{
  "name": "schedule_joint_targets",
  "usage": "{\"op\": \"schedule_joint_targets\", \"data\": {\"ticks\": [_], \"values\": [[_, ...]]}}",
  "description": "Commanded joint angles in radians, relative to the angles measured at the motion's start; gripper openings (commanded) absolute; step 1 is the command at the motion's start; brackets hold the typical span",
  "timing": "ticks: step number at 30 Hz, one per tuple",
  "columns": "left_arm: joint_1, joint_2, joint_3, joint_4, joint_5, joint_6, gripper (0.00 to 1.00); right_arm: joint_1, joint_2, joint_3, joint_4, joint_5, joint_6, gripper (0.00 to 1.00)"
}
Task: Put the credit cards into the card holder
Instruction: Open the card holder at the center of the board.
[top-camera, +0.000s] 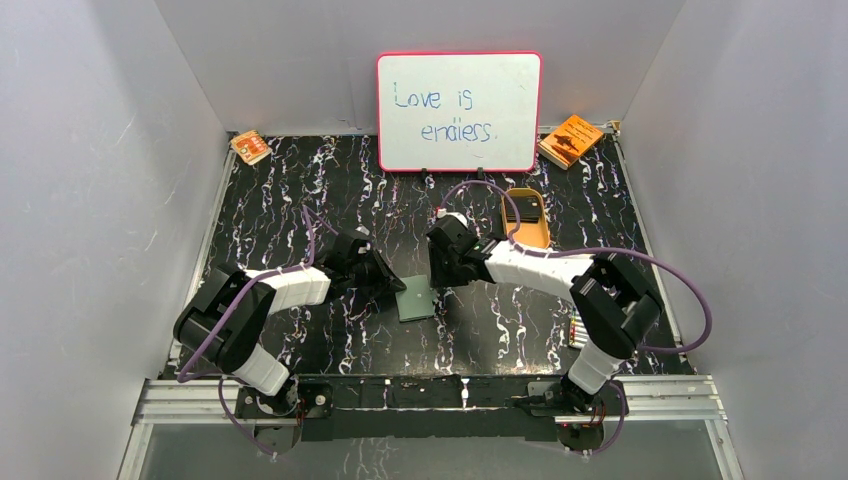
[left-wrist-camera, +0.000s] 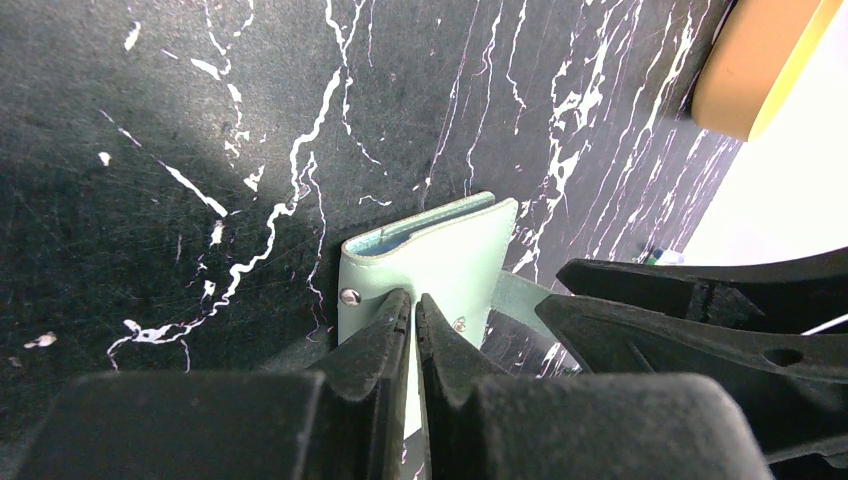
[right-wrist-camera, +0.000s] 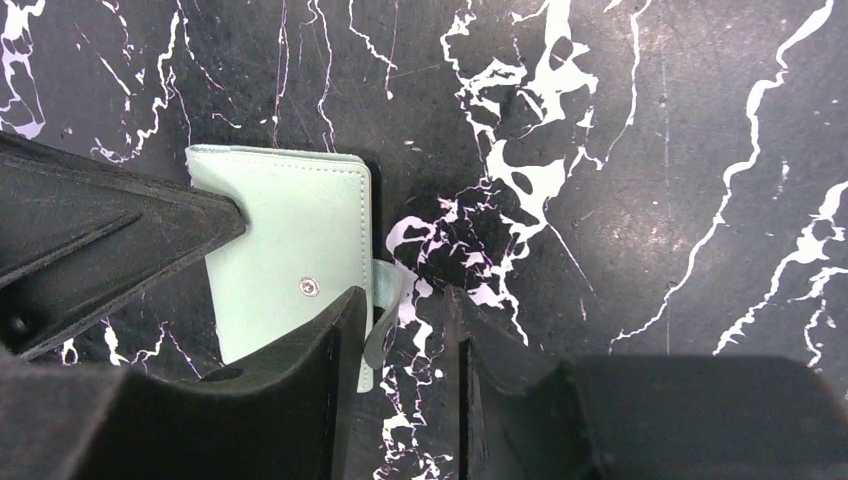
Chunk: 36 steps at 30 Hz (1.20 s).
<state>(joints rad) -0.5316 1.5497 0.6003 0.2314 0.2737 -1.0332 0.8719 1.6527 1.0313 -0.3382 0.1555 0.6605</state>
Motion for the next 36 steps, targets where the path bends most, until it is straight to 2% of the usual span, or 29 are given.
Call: {"op": "schedule_joint_targets", "data": {"ticks": [1, 6, 9, 12, 16, 17, 19, 22, 24, 29, 36], "values": [[0.001, 0.015, -0.017, -0.103, -0.030, 0.019, 0.06, -0.004, 0.016, -0.019, 0.063, -0.037, 0.010, 0.41], [0.001, 0.017, -0.018, -0.100, -0.028, 0.019, 0.06, -0.013, 0.027, -0.038, 0.082, -0.079, 0.011, 0.40], [0.001, 0.015, -0.018, -0.102, -0.027, 0.019, 0.06, -0.016, 0.026, -0.050, 0.083, -0.085, 0.015, 0.33], [0.001, 0.011, -0.020, -0.103, -0.027, 0.019, 0.06, -0.020, 0.019, -0.060, 0.084, -0.089, 0.016, 0.23], [0.002, -0.004, -0.017, -0.108, -0.025, 0.016, 0.06, -0.026, 0.000, -0.073, 0.089, -0.088, 0.006, 0.01], [0.002, -0.013, -0.017, -0.111, -0.023, 0.016, 0.08, -0.026, -0.013, -0.073, 0.084, -0.080, -0.001, 0.00], [0.002, -0.040, -0.012, -0.128, -0.025, 0.023, 0.22, -0.025, -0.055, -0.071, 0.073, -0.069, -0.028, 0.00], [0.001, -0.092, -0.014, -0.139, -0.020, 0.032, 0.53, -0.026, -0.109, -0.075, 0.069, -0.111, -0.085, 0.00], [0.001, -0.117, -0.026, -0.116, 0.000, 0.038, 0.63, -0.026, -0.129, -0.075, 0.054, -0.145, -0.121, 0.00], [-0.001, -0.134, -0.076, -0.023, 0.074, 0.023, 0.73, -0.025, -0.183, -0.115, 0.079, -0.227, -0.119, 0.00], [-0.011, -0.171, -0.077, -0.010, 0.099, 0.023, 0.81, -0.024, -0.223, -0.148, 0.143, -0.302, -0.085, 0.00]]}}
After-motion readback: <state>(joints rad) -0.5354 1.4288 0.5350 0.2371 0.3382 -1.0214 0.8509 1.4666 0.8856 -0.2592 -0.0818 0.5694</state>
